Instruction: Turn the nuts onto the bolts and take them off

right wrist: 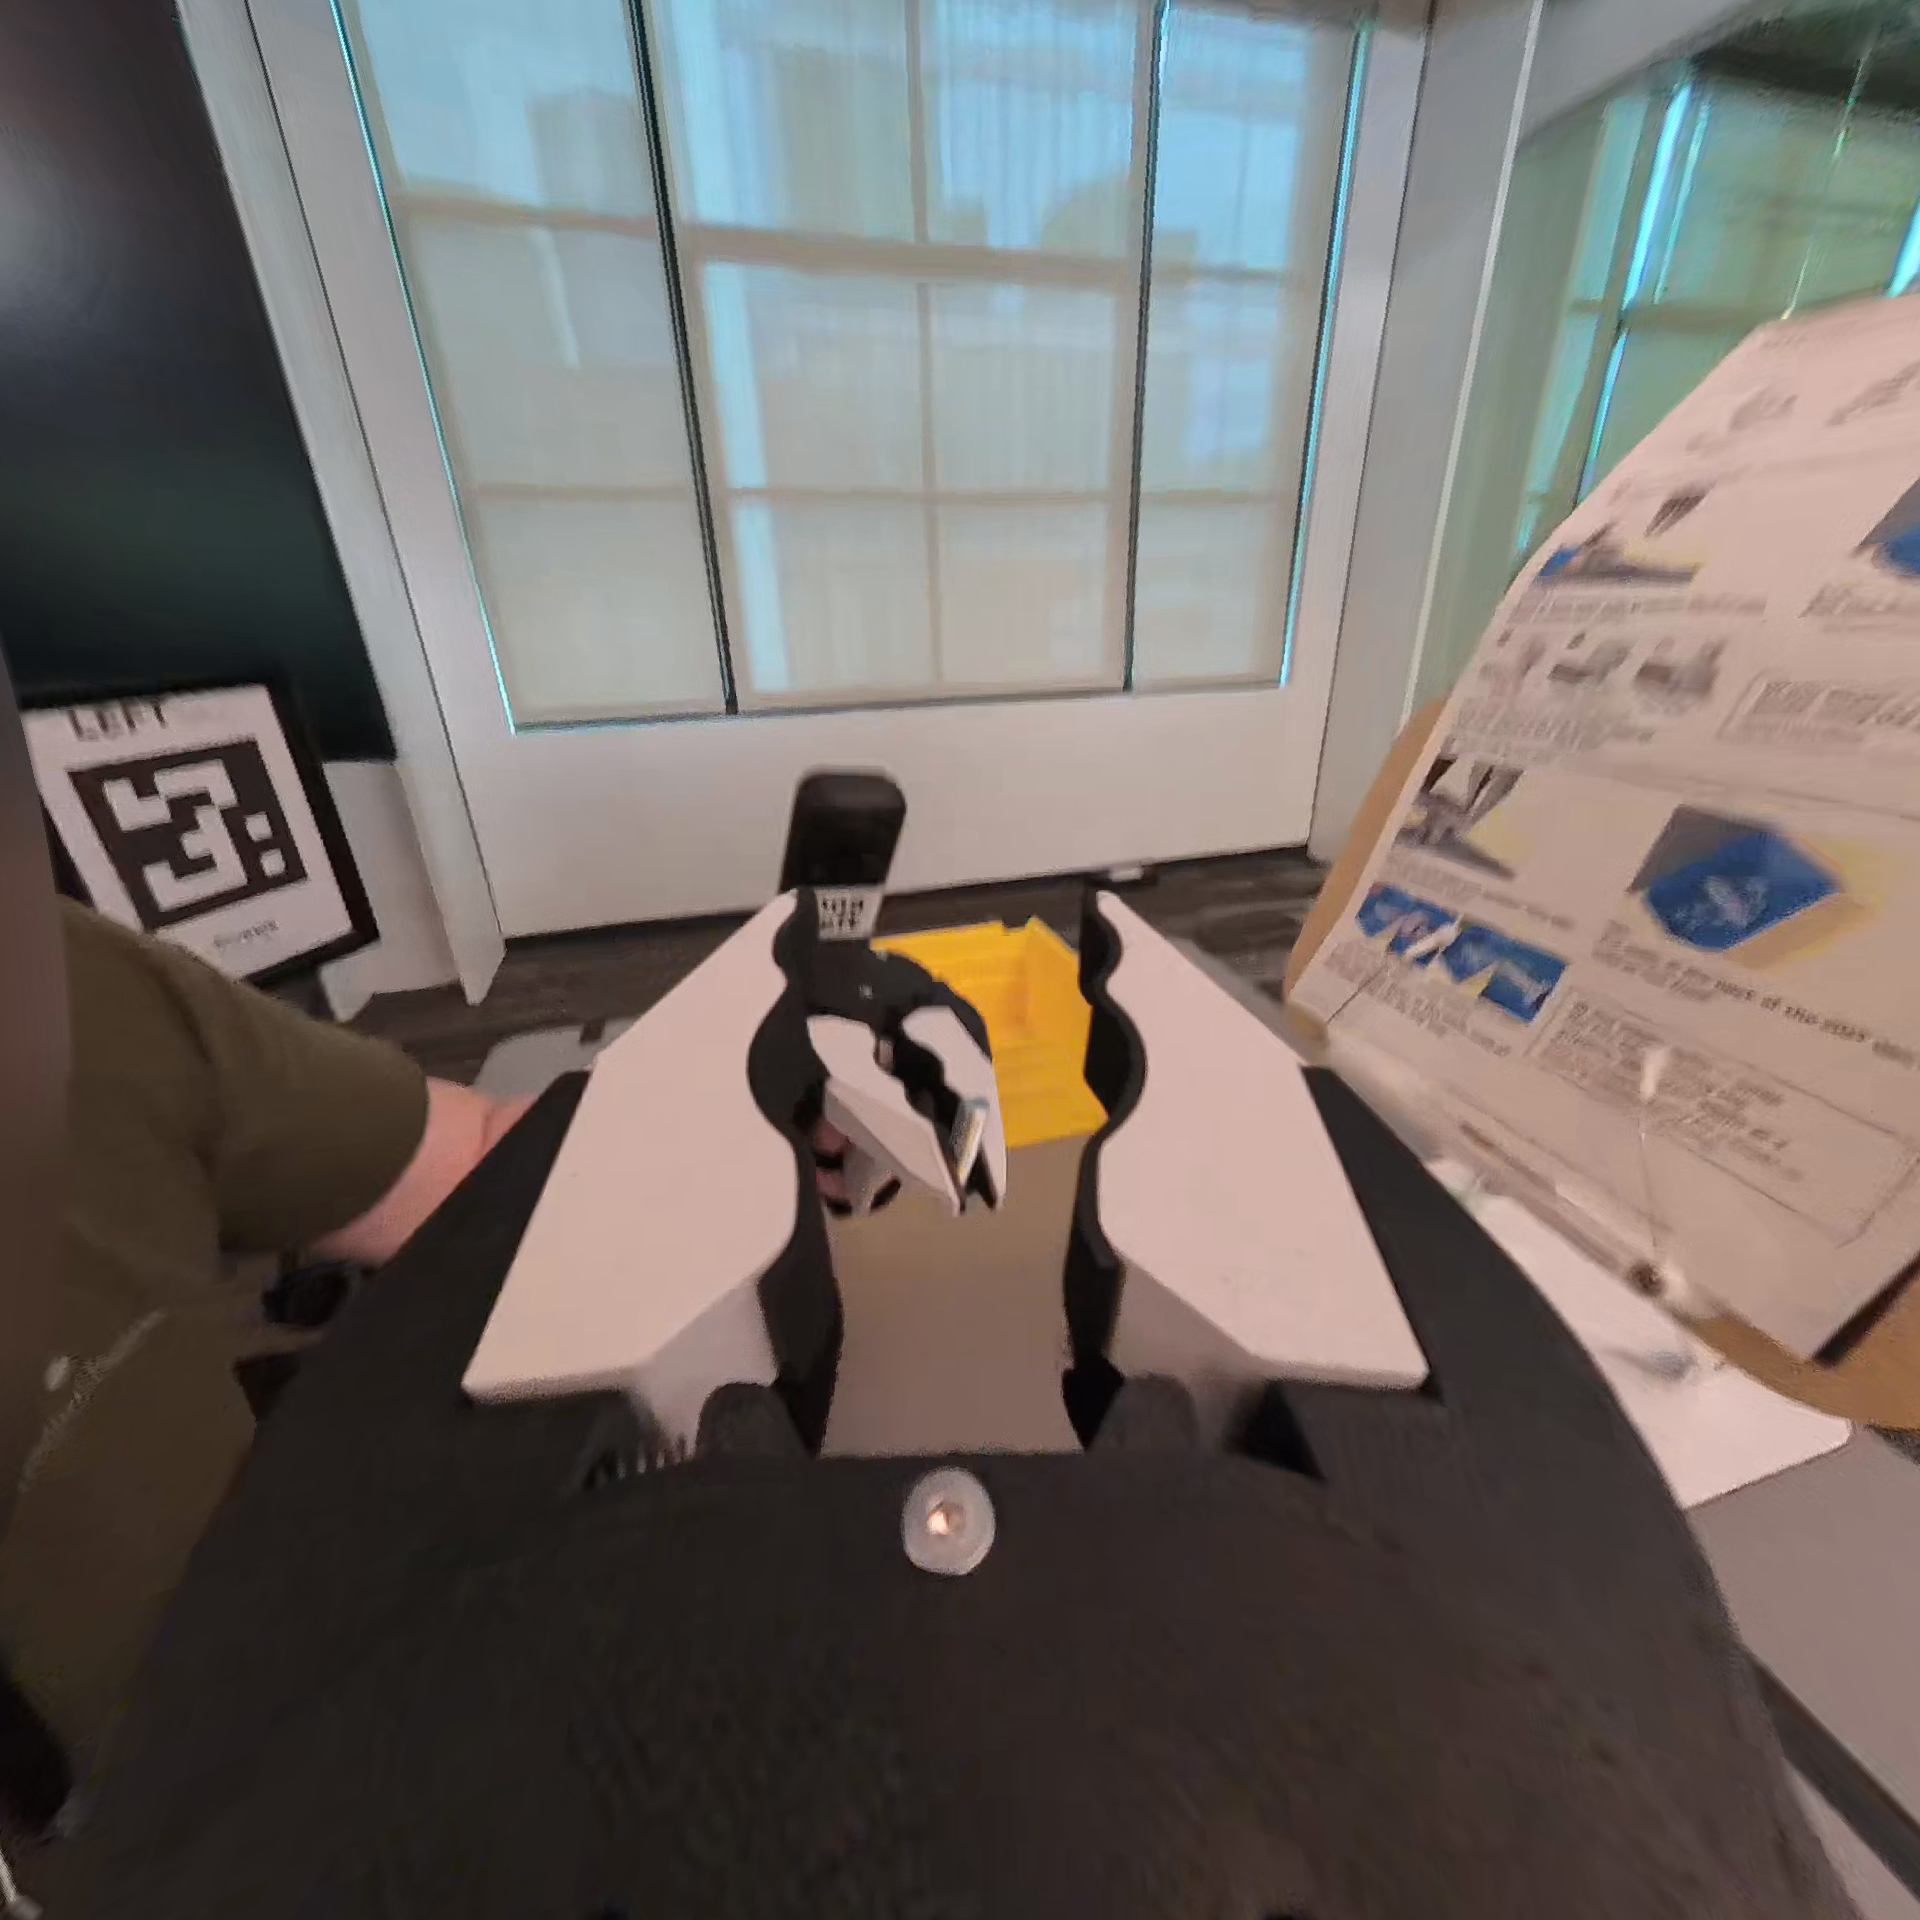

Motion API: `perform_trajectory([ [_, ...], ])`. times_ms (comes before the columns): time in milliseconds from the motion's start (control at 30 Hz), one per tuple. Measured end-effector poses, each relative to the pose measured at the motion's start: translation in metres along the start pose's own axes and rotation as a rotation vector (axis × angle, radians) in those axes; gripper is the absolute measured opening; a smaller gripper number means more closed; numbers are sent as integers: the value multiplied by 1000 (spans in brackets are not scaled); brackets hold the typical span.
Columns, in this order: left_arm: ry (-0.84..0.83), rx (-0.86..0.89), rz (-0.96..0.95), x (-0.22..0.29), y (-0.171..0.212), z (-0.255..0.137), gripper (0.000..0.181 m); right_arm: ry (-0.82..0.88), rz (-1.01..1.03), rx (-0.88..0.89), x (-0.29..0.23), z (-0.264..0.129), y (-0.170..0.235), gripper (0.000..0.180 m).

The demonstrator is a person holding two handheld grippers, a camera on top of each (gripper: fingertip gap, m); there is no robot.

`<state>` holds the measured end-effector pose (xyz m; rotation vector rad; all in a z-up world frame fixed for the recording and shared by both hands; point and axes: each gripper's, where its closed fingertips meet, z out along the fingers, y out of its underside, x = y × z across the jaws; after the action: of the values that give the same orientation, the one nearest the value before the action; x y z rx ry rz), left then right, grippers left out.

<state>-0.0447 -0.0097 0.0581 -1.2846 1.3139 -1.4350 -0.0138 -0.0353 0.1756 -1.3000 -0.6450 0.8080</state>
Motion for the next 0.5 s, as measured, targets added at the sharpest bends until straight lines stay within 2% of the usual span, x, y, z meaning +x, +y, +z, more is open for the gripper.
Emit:
perform_trajectory([
  [133, -32, -26, 69, 2, 2, 1, 7, -118, 131, -140, 1, 33, 57, 46],
  [367, -8, 20, 40, 4, -6, -3, 7, -177, 206, -215, 5, 53, 100, 32],
  [400, -2, 15, 44, 6, -5, -3, 7, -205, 201, -228, 0, 54, 105, 14],
  [433, -3, 6, 47, 7, -4, -2, 7, -235, 195, -232, -4, 55, 106, 8],
  [500, 5, 10, 57, 9, -4, -2, 7, -258, 184, -210, -6, 54, 105, 7],
])
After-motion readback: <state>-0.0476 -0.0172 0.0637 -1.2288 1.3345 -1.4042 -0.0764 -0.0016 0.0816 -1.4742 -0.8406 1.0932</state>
